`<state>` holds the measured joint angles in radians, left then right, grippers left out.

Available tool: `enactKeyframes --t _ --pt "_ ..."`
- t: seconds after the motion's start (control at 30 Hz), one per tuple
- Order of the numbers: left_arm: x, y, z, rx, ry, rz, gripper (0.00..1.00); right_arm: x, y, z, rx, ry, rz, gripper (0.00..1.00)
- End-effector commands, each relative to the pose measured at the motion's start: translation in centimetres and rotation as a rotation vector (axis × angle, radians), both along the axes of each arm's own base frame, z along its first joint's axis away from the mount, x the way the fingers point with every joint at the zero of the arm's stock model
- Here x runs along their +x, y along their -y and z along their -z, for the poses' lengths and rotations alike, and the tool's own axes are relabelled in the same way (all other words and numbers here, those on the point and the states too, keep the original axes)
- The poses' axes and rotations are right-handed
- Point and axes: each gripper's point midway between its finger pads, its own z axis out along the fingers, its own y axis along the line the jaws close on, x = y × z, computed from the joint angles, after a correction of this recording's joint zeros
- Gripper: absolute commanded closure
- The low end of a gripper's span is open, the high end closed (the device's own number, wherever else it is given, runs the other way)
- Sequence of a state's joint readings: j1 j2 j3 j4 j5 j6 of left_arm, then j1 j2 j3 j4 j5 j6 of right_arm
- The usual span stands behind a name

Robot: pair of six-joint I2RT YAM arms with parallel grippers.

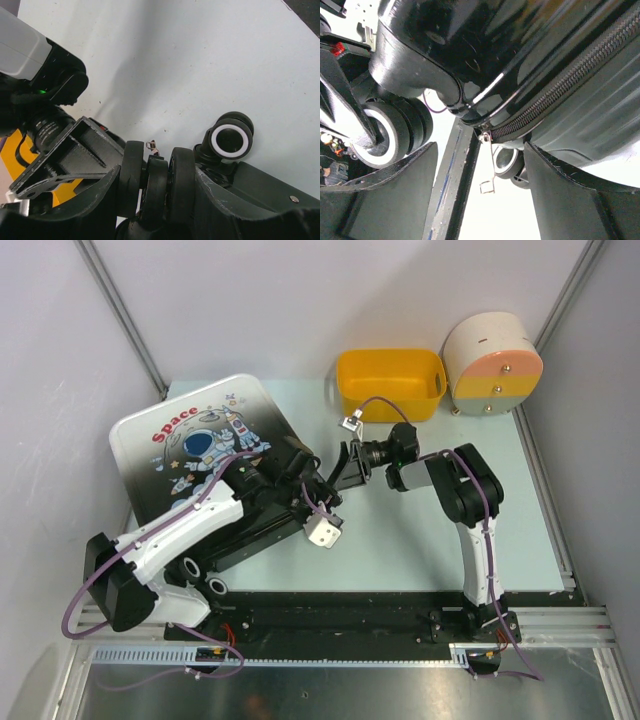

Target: Open, take out, and arrange the luggage

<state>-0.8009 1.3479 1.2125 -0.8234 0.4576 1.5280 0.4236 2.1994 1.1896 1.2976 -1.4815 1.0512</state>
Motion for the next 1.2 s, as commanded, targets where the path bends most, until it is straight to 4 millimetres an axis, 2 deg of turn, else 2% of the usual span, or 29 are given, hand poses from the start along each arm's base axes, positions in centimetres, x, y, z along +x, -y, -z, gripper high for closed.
enactKeyframes --t 0.0,0.2,0.33,0.4,0.43,0.5,0.6,0.7,1.0,1.03,1.1,1.17 --pt "-6.8 0.0 1.7 0.005 -0.291 0.101 1.0 -3.2 1.9 0.9 0.003 0.154 -0.17 0.27" --pt "-6.7 0.1 1.7 0.005 -0.29 0.099 1.0 -4.1 2.0 1.5 -0.013 0.113 -0.177 0.31" --pt "-6.8 0.0 1.7 0.006 -0.295 0.098 1.0 -4.5 1.7 1.4 -0.015 0.109 -0.189 0.49" --pt "-6.8 0.1 1.7 0.006 -0.298 0.096 1.0 -4.7 1.6 1.4 -0.014 0.112 -0.195 0.54" --pt "-6.7 0.1 1.7 0.007 -0.298 0.094 1.0 -4.6 1.6 1.4 -0.013 0.112 -0.194 0.63" --pt "-6.8 0.1 1.6 0.005 -0.304 0.09 1.0 -4.6 1.6 1.1 -0.012 0.115 -0.194 0.72" --pt "-6.9 0.0 1.5 0.0 -0.307 0.088 1.0 -4.6 1.7 0.6 -0.008 0.125 -0.19 0.8" --pt "-7.0 0.0 1.4 -0.003 -0.309 0.085 1.0 -4.7 1.7 -0.2 0.001 0.149 -0.191 1.0" --pt "-7.0 -0.1 1.4 0.001 -0.314 0.075 1.0 -4.0 2.4 -2.2 -0.006 0.154 -0.167 1.0" --pt "-7.0 -0.1 1.3 -0.003 -0.311 0.074 1.0 -4.0 2.5 -2.0 -0.051 0.058 -0.161 1.0" --pt "-7.0 0.0 1.3 -0.003 -0.312 0.075 1.0 -3.6 2.4 -2.2 -0.075 0.009 -0.157 1.0" --pt "-6.9 0.0 1.2 -0.003 -0.319 0.067 1.0 -3.5 2.1 -2.3 -0.147 -0.15 -0.156 1.0"
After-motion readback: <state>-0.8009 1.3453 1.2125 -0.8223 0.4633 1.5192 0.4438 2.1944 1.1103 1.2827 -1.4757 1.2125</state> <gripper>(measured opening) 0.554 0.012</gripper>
